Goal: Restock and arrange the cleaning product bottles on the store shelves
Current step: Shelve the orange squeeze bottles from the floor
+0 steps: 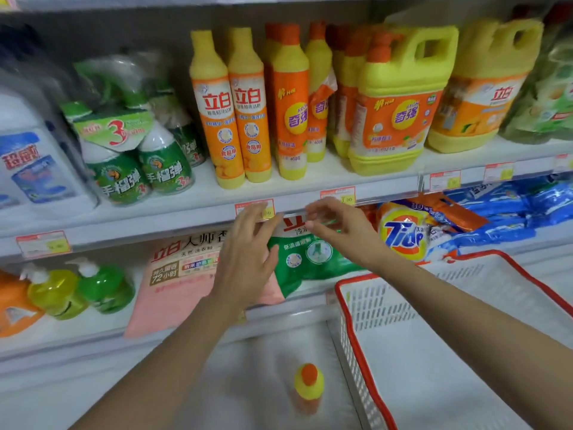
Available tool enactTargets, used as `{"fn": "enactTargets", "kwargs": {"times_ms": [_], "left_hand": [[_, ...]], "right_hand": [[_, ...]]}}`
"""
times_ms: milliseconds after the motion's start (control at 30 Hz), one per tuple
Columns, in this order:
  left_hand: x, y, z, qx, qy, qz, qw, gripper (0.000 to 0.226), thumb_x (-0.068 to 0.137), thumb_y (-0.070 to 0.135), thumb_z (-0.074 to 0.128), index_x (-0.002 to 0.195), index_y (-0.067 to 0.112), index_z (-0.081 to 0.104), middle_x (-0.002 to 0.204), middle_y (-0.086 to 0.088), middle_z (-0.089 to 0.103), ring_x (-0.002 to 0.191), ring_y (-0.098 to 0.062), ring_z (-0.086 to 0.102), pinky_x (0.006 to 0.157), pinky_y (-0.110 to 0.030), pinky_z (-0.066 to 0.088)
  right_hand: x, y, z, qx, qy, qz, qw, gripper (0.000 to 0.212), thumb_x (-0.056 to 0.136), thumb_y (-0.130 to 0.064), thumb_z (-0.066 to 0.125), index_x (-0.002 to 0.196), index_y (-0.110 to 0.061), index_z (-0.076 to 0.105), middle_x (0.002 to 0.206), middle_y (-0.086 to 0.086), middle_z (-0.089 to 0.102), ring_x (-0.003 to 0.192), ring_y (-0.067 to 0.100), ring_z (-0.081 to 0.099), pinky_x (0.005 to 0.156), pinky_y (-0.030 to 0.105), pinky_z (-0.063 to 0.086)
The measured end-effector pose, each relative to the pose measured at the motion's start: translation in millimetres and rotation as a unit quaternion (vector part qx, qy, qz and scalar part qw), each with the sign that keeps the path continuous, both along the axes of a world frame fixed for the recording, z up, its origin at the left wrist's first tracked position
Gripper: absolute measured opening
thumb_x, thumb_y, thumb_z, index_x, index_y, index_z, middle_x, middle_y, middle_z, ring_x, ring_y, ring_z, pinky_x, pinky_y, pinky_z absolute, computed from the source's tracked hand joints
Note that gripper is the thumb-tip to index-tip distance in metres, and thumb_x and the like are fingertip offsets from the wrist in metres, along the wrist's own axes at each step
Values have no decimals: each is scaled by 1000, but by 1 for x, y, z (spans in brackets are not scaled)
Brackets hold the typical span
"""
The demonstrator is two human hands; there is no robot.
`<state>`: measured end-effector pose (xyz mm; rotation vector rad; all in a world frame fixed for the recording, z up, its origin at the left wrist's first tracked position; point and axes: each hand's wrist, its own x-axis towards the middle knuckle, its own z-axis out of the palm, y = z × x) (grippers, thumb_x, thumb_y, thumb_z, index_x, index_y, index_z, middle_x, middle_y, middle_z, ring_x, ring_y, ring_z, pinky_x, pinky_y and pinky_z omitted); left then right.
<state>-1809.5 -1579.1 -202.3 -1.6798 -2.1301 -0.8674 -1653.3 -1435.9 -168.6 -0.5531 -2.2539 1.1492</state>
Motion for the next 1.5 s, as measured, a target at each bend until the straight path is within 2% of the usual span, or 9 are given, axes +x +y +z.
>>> {"fn": "enactTargets", "kwargs": {"times_ms": [133, 367, 567, 767, 967, 1100, 1200, 1267, 1500], "left_hand": [[-11, 33, 27, -37, 61, 14, 997, 64, 94, 23, 60, 152, 26, 33, 163, -5, 18, 151, -21, 4, 122, -35, -5], [-26, 50, 18, -97, 93, 41, 990, 71, 96, 34, 58, 156, 31, 20, 164, -7, 13, 152, -26, 7, 122, -43, 0], [-27, 49, 22, -99, 52, 22, 993, 69, 98, 35, 55, 156, 33, 17, 165, -2, 7, 152, -21, 0, 123, -41, -6], [-19, 37, 46, 5, -110, 1, 994, 59, 98, 35, 55, 152, 24, 33, 160, 3, 26, 148, -16, 19, 119, -45, 24], [6, 29, 82, 80, -237, -9, 968, 77, 85, 41, 71, 150, 29, 33, 154, 7, 34, 139, -10, 33, 111, -34, 34], [22, 17, 96, 80, -302, 16, 950, 69, 71, 42, 83, 131, 32, 51, 123, 10, 62, 110, -10, 58, 92, -35, 51], [31, -4, 96, 76, -406, -18, 910, 50, 68, 36, 88, 109, 34, 60, 98, 15, 69, 88, -4, 66, 76, -25, 55], [40, -22, 92, 69, -512, -76, 853, 35, 76, 21, 81, 105, 28, 64, 94, 10, 73, 84, -4, 69, 69, -20, 56], [67, -58, 63, -22, -702, -116, 703, 50, 85, 42, 62, 120, 7, 63, 110, -23, 71, 105, -41, 66, 93, -55, 53]], "right_hand": [[-31, 40, 46, 15, 88, -72, 993, 34, 96, -22, 64, 126, -9, 55, 113, 4, 62, 94, 11, 62, 77, 16, 51], [-95, 79, 66, 4, 23, -96, 995, 69, 86, -38, 74, 139, -9, 41, 126, 7, 61, 108, 21, 60, 94, 39, 51], [-103, 82, 63, 20, 26, -117, 993, 51, 85, -37, 75, 125, -9, 58, 115, 9, 68, 97, 24, 63, 87, 41, 53], [-78, 54, 55, -2, 142, -145, 979, 45, 84, -33, 77, 119, -10, 59, 104, 2, 70, 84, 12, 64, 73, 26, 53], [-52, 25, 70, -40, 196, -101, 975, 39, 81, -34, 80, 110, -32, 55, 101, -3, 71, 84, 15, 69, 77, 49, 59], [-30, -2, 80, -75, 169, -70, 980, 48, 76, -39, 82, 104, -5, 61, 78, 0, 65, 71, 25, 66, 71, 53, 59], [-12, -13, 80, -118, 122, -44, 984, 53, 77, -47, 78, 99, -4, 57, 86, 7, 65, 79, 21, 69, 76, 51, 60], [1, -17, 82, -160, 105, -29, 981, 60, 77, -58, 69, 117, -15, 56, 108, 5, 68, 96, 18, 71, 86, 45, 59], [24, -42, 82, -274, 102, -10, 956, 56, 85, -26, 75, 133, -13, 49, 109, 17, 68, 88, 19, 73, 68, 32, 60]]}}
